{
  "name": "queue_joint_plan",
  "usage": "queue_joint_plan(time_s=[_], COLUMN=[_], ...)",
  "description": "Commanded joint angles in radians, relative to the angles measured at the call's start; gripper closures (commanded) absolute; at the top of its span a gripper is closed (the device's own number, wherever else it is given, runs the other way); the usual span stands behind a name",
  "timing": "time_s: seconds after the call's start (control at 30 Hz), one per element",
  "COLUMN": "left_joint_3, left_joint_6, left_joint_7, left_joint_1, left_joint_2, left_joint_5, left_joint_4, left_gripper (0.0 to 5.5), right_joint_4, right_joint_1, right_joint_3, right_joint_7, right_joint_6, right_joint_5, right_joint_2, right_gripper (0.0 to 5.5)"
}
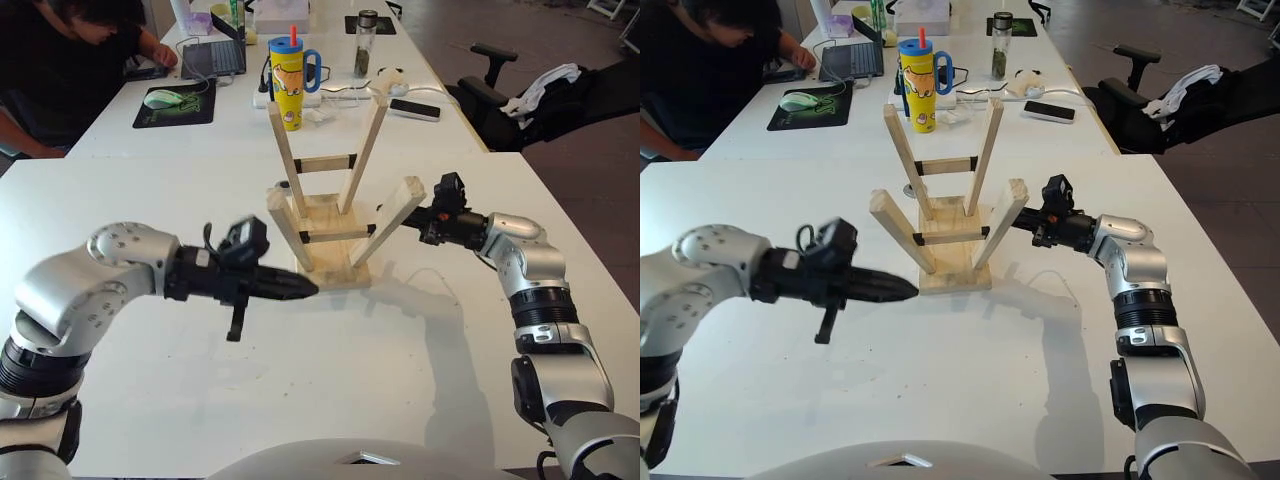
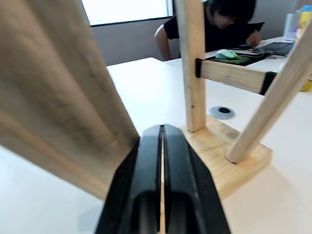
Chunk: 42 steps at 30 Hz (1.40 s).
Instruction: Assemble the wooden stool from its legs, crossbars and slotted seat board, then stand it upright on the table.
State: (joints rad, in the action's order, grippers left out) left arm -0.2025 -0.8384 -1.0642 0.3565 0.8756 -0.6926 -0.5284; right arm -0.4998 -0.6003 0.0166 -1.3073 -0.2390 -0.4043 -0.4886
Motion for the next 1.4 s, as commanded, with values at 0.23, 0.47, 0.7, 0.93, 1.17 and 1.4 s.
queue_joint_plan(time_s=[0.23,0.47,0.7,0.93,1.17,1.4], left_joint_3=[-0.318,-0.294,-0.261,-0.230,-0.199,-0.026], left_joint_6=[0.195,0.233,0.272,0.312,0.333,0.336], left_joint_7=[0.153,0.192,0.185,0.176,0.223,0.467], left_joint_1=[-0.125,-0.127,-0.097,-0.099,-0.110,-0.302], left_joint_2=[-0.066,-0.066,-0.056,-0.061,-0.088,-0.168], left_joint_5=[0.484,0.586,0.639,0.682,0.714,0.717], left_joint_4=[0.252,0.372,0.460,0.526,0.555,0.459], left_gripper=[5.49,5.49,5.49,5.49,5.49,5.49], right_joint_4=[0.209,0.311,0.296,0.250,0.454,0.676], right_joint_1=[0.090,0.189,0.224,0.234,0.434,0.673], right_joint_3=[-0.141,-0.213,-0.278,-0.337,-0.286,-0.032], right_joint_7=[-0.035,0.107,0.314,0.378,0.520,0.656], right_joint_6=[-0.049,-0.068,0.008,0.064,-0.034,-0.123], right_joint_5=[0.006,0.003,0.106,0.171,0.175,0.134], right_joint_2=[0.073,0.230,0.352,0.397,0.336,0.171], right_gripper=[5.50,5.50,5.50,5.50,5.50,5.50])
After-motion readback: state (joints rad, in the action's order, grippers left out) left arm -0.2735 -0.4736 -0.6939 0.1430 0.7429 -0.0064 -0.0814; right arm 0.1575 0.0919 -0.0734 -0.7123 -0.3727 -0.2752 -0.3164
